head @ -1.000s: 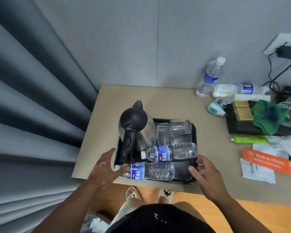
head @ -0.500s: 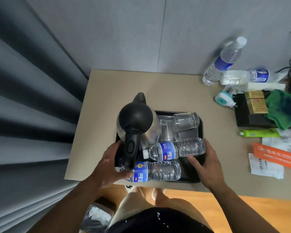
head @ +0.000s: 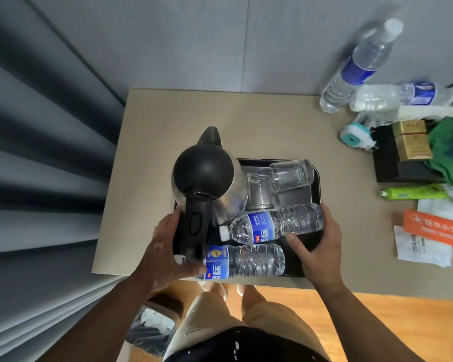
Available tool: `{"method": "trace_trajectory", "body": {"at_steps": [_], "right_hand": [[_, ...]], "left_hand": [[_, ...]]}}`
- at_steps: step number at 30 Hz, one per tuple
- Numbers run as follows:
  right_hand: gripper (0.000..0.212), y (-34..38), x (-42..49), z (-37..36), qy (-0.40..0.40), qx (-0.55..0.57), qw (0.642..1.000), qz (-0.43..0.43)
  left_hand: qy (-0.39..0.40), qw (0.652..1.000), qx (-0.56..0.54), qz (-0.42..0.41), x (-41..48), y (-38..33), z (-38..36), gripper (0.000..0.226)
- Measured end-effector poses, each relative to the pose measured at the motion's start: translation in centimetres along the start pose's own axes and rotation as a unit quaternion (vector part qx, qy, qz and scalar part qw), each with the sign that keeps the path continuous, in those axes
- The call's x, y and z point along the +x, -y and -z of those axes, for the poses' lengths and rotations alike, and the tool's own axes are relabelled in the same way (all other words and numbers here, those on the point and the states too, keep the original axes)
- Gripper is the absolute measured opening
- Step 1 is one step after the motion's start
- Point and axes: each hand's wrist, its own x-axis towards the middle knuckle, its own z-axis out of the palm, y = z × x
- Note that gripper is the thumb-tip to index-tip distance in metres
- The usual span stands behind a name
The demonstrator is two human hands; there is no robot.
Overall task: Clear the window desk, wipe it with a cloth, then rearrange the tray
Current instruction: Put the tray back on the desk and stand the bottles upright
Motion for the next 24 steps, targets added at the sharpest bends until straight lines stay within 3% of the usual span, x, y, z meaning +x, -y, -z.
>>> {"method": "trace_trajectory", "body": {"at_steps": [6, 9, 19, 24], "right_hand": [[0.103, 0.1, 0.4, 1.0, -0.012, 0.002, 1.0, 0.022], [0.104, 0.4, 0.7, 2.0, -0.008, 0.0, 0.999, 0.035], [0.11, 1.9, -0.8, 4.9, 0.022, -0.01, 0.998, 0.065], [0.122, 3.5, -3.3, 4.9, 0.041, -0.018, 0.996, 0.076]], "left_hand": [[-0.008, 1.0, 0.009, 0.024, -0.7, -2.9, -0.4, 0.095], [-0.01, 0.999, 0.003, 0.049, -1.2, -3.1, -0.7, 0.1], [-0.047, 0.989, -0.087, 0.111, -5.8, -5.0, -1.6, 0.097], [-0.024, 0.99, -0.026, 0.136, -9.4, -3.9, -0.5, 0.141]]}}
